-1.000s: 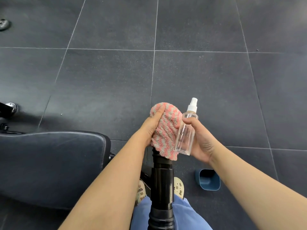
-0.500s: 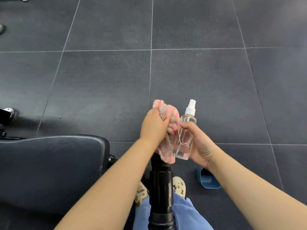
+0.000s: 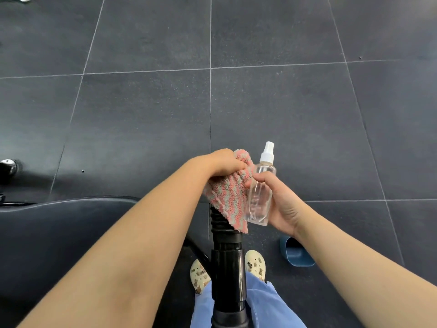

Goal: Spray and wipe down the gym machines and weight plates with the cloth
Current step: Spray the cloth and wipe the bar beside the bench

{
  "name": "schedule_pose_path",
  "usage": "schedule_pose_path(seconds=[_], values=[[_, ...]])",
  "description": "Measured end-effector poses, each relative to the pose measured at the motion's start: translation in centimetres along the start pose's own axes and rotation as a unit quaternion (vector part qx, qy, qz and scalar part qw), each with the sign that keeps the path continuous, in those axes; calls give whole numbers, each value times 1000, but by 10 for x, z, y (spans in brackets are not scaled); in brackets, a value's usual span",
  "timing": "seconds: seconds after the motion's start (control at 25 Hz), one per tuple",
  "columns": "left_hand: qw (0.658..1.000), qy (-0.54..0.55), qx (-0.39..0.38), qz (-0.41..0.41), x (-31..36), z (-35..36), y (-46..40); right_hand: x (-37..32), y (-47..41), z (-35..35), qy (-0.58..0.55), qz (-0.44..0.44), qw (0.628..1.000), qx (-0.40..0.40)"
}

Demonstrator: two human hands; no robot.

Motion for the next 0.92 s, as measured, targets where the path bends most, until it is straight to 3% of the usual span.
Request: schedule_pose_path(seconds=[0.08,0.16,0.36,0.6,0.68,0.8,0.92], values=[[991,-54,123,13,2,7,10,2,2,2,2,-7,1000,4],[978,-64,197,24,1,13,21,4,6,4,10,-16,1000,6],[957,-14,281,69,-5,21,34,9,15,3,23,-40,999,-24],[913,194,357,20,-11,34,41,13,19,-4,44,-38,997,-45],[928,135,348,14,-9,34,39,11,20,-3,45,-43,996,-59],[964,-56,261,5,-5,22,24,7,17,1,39,-49,996,-64],[986,-80,143,-25,-3,11,5,5,13,4,45,-50,996,-67]])
Point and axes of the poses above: each hand's wrist, its own y-axis away from the middle knuckle, its own z-axis out of the palm, x = y × z, the point moved 2 cm from there along -y, towards the middle knuckle, and after that the axes turned 14 degrees about -y, right-handed, at the moved point
